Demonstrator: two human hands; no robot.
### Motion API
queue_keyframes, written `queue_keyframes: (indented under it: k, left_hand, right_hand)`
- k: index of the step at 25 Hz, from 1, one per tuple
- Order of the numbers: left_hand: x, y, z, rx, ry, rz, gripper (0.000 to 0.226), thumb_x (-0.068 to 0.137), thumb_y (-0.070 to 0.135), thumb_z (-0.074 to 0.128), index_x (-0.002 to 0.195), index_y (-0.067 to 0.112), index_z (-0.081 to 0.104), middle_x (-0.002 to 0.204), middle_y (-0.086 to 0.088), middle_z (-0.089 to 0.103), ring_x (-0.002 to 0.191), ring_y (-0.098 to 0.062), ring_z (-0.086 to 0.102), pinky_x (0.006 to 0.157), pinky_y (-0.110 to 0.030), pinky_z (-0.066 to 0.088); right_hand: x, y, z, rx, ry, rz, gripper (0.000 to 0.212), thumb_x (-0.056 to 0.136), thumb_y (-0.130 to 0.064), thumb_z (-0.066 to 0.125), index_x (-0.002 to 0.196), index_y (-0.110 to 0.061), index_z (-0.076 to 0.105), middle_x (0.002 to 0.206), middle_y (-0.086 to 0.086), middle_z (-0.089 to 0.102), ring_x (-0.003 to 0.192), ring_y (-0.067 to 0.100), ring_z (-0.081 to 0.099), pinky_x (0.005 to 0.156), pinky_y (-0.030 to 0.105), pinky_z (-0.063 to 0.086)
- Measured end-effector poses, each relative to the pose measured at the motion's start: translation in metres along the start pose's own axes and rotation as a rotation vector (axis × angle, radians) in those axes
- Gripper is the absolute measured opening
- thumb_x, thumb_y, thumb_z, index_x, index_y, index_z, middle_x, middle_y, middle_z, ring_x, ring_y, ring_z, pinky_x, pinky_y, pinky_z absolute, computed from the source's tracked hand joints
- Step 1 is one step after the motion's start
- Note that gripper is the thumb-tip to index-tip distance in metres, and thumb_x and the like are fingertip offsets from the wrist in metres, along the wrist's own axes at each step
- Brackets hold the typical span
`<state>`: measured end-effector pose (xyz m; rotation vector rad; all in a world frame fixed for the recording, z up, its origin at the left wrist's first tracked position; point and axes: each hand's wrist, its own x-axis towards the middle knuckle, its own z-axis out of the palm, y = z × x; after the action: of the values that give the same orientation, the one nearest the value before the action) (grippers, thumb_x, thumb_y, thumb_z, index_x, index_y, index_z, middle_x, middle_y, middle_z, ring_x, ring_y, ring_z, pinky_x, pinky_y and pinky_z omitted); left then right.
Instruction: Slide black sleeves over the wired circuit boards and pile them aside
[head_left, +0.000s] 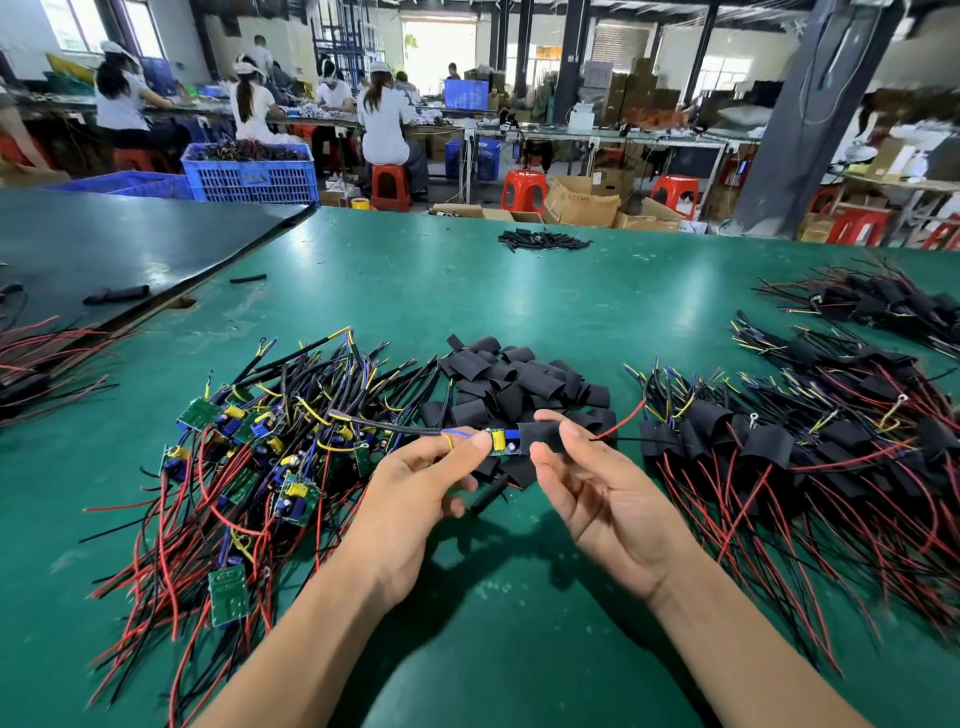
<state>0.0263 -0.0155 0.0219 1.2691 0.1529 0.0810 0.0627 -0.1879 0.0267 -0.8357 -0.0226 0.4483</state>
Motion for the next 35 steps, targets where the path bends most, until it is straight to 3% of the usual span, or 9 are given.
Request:
queue_keyframes:
  k: [3, 8, 12, 17, 23, 27, 30, 35]
  left_hand:
    - [-0.001, 0.000, 0.001, 0.000, -0.018, 0.031, 0.016, 0.071, 0.036, 0.077, 0.069, 0.020, 0.074, 0.067, 0.006, 0.054, 0.060, -0.012, 0.043, 0.054, -0.025, 0.028]
    - [-0.003, 0.003, 0.002, -0.034, -0.029, 0.015, 0.015, 0.072, 0.033, 0.075, 0.073, 0.018, 0.074, 0.077, -0.005, 0.068, 0.055, -0.013, 0.042, 0.055, -0.024, 0.029]
    - [-0.003, 0.004, 0.001, -0.057, -0.056, -0.027, 0.013, 0.075, 0.030, 0.073, 0.075, 0.017, 0.072, 0.077, -0.004, 0.069, 0.052, -0.012, 0.041, 0.055, -0.024, 0.030]
    - [-0.001, 0.002, -0.001, -0.169, -0.113, -0.152, 0.014, 0.081, 0.026, 0.070, 0.079, 0.013, 0.063, 0.075, 0.000, 0.066, 0.050, -0.009, 0.041, 0.049, -0.019, 0.032]
    - [0.000, -0.002, 0.001, -0.179, -0.079, -0.142, 0.011, 0.080, 0.028, 0.071, 0.079, 0.017, 0.067, 0.075, 0.002, 0.067, 0.049, -0.008, 0.042, 0.049, -0.018, 0.033]
    - [0.001, -0.002, 0.000, -0.206, -0.074, -0.171, 0.017, 0.080, 0.028, 0.070, 0.093, 0.017, 0.067, 0.072, 0.003, 0.064, 0.049, -0.008, 0.040, 0.048, -0.018, 0.033]
    - [0.002, -0.001, 0.001, -0.245, -0.070, -0.181, 0.024, 0.080, 0.027, 0.070, 0.102, 0.019, 0.068, 0.070, 0.004, 0.062, 0.048, -0.007, 0.041, 0.047, -0.017, 0.034]
    - [0.002, -0.001, 0.000, -0.246, -0.068, -0.148, 0.012, 0.080, 0.029, 0.073, 0.087, 0.020, 0.070, 0.072, 0.002, 0.066, 0.048, -0.008, 0.046, 0.047, -0.018, 0.037]
  right_hand:
    - [-0.001, -0.001, 0.000, 0.005, -0.014, 0.023, 0.020, 0.078, -0.017, 0.067, 0.090, -0.012, 0.082, 0.078, 0.011, 0.074, 0.073, 0.011, 0.075, 0.062, 0.020, 0.059]
    - [0.002, 0.003, 0.000, -0.082, 0.010, -0.033, 0.018, 0.075, -0.019, 0.070, 0.089, -0.018, 0.082, 0.084, 0.009, 0.076, 0.072, 0.013, 0.075, 0.060, 0.021, 0.059]
    - [0.001, 0.003, 0.000, -0.122, -0.017, -0.087, 0.024, 0.069, -0.024, 0.076, 0.092, -0.021, 0.081, 0.089, 0.007, 0.077, 0.075, 0.014, 0.076, 0.062, 0.022, 0.059]
    - [0.000, 0.008, 0.003, -0.194, -0.026, -0.165, 0.020, 0.076, -0.022, 0.072, 0.095, -0.021, 0.079, 0.095, 0.011, 0.077, 0.079, 0.020, 0.076, 0.064, 0.023, 0.059]
    - [0.000, 0.010, 0.003, -0.246, -0.025, -0.209, 0.021, 0.073, -0.028, 0.075, 0.093, -0.021, 0.076, 0.101, 0.014, 0.077, 0.083, 0.025, 0.076, 0.065, 0.024, 0.059]
    - [0.000, 0.013, 0.004, -0.347, -0.006, -0.263, 0.028, 0.072, -0.035, 0.077, 0.095, -0.020, 0.074, 0.100, 0.017, 0.076, 0.081, 0.031, 0.076, 0.064, 0.026, 0.059]
    - [-0.001, 0.013, 0.001, -0.439, -0.017, -0.344, 0.029, 0.077, -0.027, 0.082, 0.100, -0.013, 0.072, 0.097, 0.018, 0.076, 0.081, 0.035, 0.076, 0.067, 0.029, 0.060]
    - [-0.003, 0.012, 0.002, -0.454, -0.045, -0.378, 0.032, 0.075, -0.026, 0.080, 0.100, -0.009, 0.073, 0.099, 0.018, 0.076, 0.089, 0.036, 0.075, 0.073, 0.031, 0.060]
